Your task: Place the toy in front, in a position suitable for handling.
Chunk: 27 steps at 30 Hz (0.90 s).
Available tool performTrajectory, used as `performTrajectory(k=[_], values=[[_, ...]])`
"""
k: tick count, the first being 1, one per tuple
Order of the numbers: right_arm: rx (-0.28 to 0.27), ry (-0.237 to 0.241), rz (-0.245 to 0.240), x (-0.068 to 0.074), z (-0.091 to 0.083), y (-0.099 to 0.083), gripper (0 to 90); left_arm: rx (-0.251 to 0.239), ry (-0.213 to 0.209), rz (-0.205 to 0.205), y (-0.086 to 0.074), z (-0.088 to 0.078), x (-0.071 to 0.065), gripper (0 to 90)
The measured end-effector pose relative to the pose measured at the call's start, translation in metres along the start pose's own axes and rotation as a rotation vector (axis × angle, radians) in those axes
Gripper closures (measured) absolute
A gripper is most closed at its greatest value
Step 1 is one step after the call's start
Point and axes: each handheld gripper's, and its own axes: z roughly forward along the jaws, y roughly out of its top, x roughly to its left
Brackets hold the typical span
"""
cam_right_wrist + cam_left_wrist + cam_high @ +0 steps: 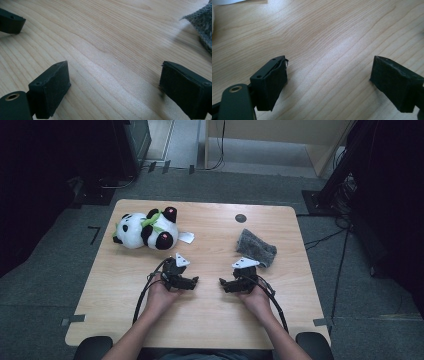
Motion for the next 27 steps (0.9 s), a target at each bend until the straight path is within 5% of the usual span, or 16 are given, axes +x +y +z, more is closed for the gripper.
performTrajectory(k=[8, 15, 27], values=[[0.0, 0.0, 0.0, 0.0, 0.0, 0.0, 9.1, -0.008, -0.075, -0.015, 0.002, -0.009, 0.008, 13.6], [0.002, 0.0, -0.003, 0.0, 0.0, 0.0, 9.1, -0.027, -0.09, 0.02, 0.004, -0.02, 0.012, 14.8], [0.002, 0.0, -0.003, 0.0, 0.0, 0.0, 9.1, -0.07, -0.149, -0.033, 0.007, -0.04, 0.026, 15.0]])
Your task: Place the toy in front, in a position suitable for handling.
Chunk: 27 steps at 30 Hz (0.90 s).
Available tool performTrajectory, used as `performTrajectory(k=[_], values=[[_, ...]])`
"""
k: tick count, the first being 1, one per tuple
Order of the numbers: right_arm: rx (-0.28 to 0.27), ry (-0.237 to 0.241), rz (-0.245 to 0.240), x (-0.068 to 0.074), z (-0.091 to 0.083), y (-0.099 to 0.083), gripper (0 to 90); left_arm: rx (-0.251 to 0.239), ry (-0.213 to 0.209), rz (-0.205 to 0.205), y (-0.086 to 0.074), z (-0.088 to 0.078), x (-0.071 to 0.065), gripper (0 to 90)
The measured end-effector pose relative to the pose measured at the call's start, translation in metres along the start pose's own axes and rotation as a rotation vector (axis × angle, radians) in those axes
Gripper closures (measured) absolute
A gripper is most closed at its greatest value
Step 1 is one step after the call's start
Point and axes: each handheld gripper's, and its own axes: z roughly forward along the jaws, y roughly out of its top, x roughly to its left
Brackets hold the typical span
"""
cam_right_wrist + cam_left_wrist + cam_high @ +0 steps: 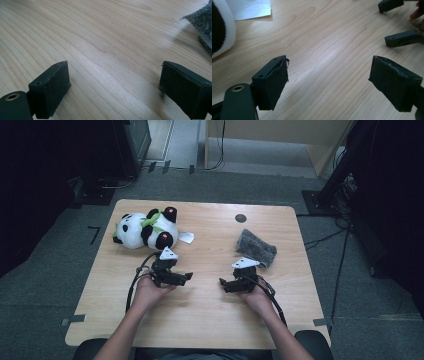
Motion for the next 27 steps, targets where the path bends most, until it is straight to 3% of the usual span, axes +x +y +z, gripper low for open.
performTrajectory(k=[6, 17, 20, 24, 27], values=[[0.0, 0.0, 0.0, 0.0, 0.0, 0.0, 9.1, -0.033, -0.015, -0.034, 0.001, -0.014, 0.009, 15.0], [-0.001, 0.0, 0.001, 0.0, 0.0, 0.0, 9.1, -0.045, 0.031, -0.022, 0.006, -0.031, 0.022, 15.7], [0.0, 0.0, 0.001, 0.0, 0.0, 0.0, 9.1, -0.053, 0.061, -0.006, 0.011, -0.039, 0.027, 15.8], [0.0, 0.0, 0.001, 0.0, 0.0, 0.0, 9.1, -0.062, 0.063, -0.005, 0.015, -0.044, 0.032, 22.7], [0.0, 0.0, 0.002, 0.0, 0.0, 0.0, 9.0, -0.069, 0.08, 0.002, 0.021, -0.047, 0.038, 22.9]])
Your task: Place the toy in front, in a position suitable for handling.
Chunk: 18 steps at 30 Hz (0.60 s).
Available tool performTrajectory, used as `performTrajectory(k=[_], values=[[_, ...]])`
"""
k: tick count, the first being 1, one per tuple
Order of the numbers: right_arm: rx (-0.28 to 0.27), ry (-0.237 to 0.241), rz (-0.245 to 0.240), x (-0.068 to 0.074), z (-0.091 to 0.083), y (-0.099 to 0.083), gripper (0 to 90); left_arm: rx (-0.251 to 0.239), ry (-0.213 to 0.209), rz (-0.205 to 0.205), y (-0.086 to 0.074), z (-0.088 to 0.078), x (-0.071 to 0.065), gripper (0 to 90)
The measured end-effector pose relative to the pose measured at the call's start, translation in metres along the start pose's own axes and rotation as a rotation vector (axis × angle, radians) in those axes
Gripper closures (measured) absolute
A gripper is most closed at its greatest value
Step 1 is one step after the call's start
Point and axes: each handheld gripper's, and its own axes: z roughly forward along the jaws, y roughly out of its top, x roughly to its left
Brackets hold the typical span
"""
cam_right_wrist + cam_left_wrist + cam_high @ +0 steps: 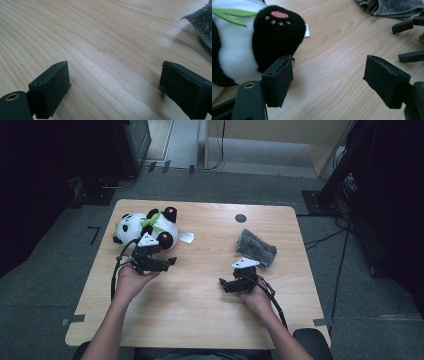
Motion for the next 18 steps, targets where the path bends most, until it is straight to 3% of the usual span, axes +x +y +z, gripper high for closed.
performTrajectory(k=[6, 18], values=[[0.001, -0.001, -0.003, 0.0, 0.0, 0.0, 9.1, 0.007, 0.006, -0.012, 0.004, -0.003, 0.007, 23.0], [0.0, 0.0, -0.003, 0.0, 0.0, 0.0, 9.1, -0.027, 0.027, -0.037, 0.019, -0.018, 0.031, 25.0]])
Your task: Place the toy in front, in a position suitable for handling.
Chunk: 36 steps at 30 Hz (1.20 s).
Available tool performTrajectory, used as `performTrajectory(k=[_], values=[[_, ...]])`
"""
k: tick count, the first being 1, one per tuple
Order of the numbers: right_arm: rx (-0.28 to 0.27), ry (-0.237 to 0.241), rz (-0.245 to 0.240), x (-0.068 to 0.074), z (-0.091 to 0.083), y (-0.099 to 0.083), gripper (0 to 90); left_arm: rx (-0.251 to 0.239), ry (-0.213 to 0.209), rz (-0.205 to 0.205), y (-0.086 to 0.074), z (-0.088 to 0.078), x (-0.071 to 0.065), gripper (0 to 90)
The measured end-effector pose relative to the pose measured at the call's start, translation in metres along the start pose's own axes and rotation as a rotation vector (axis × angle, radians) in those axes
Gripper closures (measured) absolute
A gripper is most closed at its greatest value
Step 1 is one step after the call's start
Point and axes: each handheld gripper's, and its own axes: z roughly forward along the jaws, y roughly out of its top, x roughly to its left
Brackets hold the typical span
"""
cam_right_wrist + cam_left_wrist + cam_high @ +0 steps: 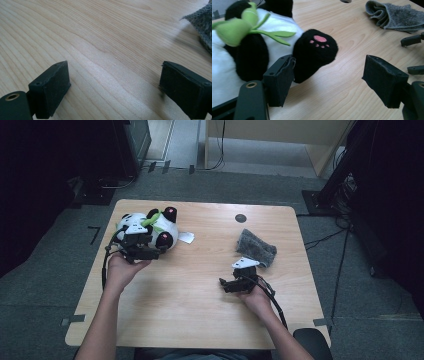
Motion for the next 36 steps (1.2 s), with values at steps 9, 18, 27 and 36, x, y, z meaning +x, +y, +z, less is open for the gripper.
performTrajectory(k=[9, 18, 27, 36], values=[[0.0, 0.0, 0.0, 0.0, 0.0, 0.0, 9.1, -0.02, 0.027, -0.005, 0.008, -0.007, 0.02, 25.4], [0.001, 0.0, 0.0, 0.0, 0.0, 0.0, 9.1, -0.036, 0.075, -0.03, 0.009, -0.015, 0.042, 25.9], [0.001, 0.001, -0.001, 0.0, 0.0, 0.0, 9.1, -0.065, 0.107, -0.037, 0.018, -0.003, 0.057, 31.4], [0.001, -0.004, 0.005, 0.001, 0.0, 0.001, 9.1, -0.075, 0.125, -0.089, 0.018, 0.016, 0.066, 46.8]])
